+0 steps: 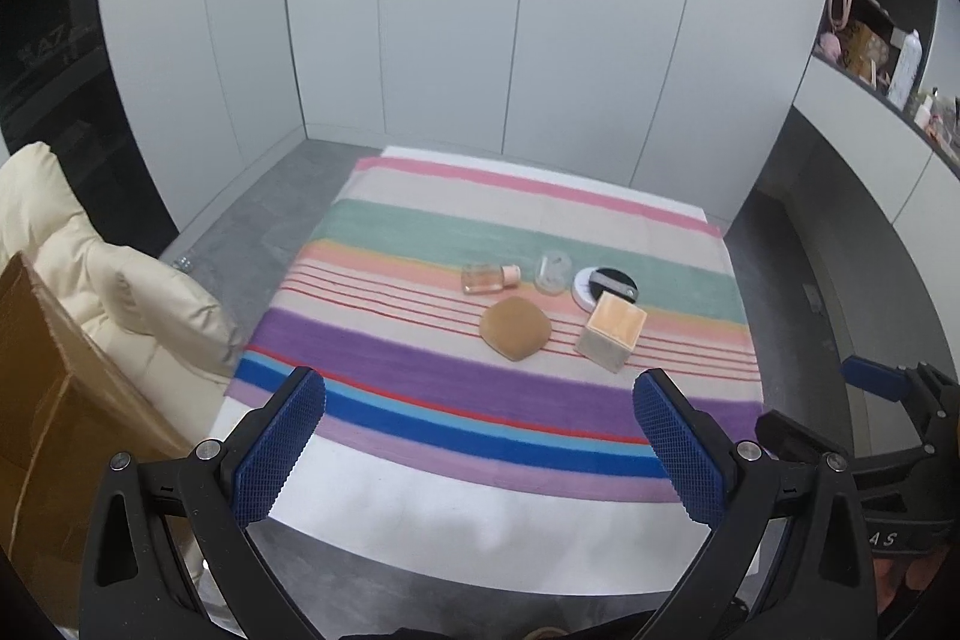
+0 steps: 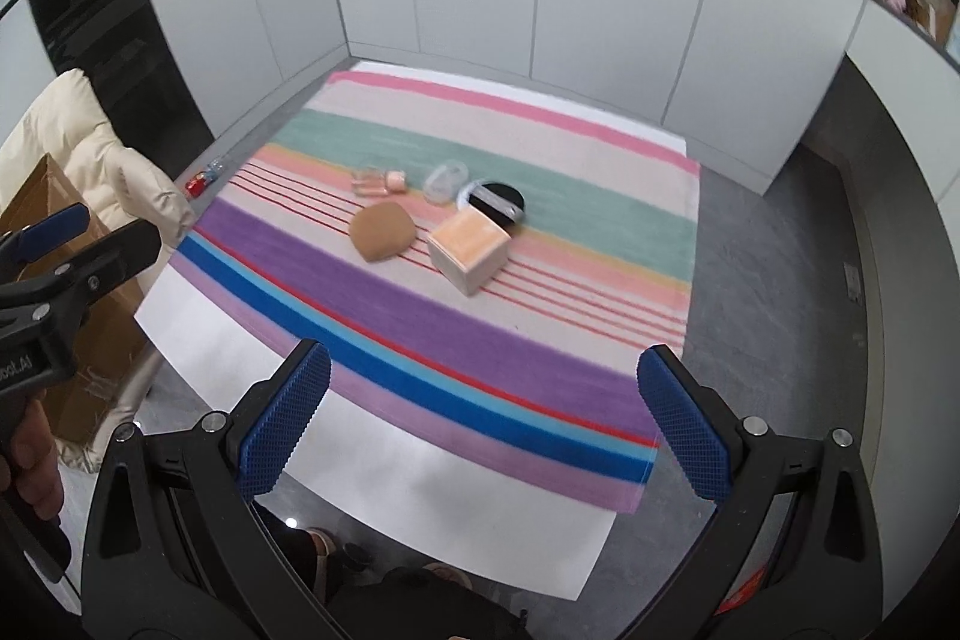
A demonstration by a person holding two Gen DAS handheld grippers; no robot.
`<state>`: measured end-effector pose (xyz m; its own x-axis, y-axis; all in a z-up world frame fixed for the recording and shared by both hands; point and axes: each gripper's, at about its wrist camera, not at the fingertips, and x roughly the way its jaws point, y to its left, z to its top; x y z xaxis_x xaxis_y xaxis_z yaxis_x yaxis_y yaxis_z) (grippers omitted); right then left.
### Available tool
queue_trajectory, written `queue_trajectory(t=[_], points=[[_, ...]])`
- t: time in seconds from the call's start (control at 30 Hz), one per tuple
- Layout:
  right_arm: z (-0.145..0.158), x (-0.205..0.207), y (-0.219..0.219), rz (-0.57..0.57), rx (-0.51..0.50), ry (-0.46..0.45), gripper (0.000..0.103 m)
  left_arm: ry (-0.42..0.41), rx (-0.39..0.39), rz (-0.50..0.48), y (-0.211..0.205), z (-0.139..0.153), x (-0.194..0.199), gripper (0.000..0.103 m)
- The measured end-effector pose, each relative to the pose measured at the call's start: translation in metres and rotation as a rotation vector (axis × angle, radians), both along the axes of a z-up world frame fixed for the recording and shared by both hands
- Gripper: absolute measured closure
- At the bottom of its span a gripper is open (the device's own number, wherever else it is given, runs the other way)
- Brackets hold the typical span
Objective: Organize objects
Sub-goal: 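Reach the left tool to the beige sponge while the right tool reaches the peach compact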
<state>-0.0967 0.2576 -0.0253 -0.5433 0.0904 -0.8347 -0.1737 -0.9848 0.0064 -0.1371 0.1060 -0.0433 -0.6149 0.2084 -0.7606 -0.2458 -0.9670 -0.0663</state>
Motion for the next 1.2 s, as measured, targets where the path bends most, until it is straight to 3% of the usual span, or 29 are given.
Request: queue_trajectory(t=[0.2, 0.67, 0.93, 1.2], points=[[-0.028, -0.011, 0.014, -0.01, 0.0, -0.05, 0.0, -0.045, -0.031, -0.043, 0.016, -0.022, -0.029, 0.0], [-0.095, -0.091, 0.029, 0.04, -0.04, -0.096, 0.0, -0.168, -0.092, -0.095, 0.031, -0.1, -0.099, 0.004], [-0.144, -0.13, 0.03, 0.083, -0.034, -0.125, 0.007, -0.206, -0.122, -0.124, 0.041, -0.144, -0.12, 0.004], [-0.164, -0.159, 0.033, 0.109, -0.029, -0.1, 0.016, -0.22, -0.141, -0.146, 0.052, -0.172, -0.133, 0.004]])
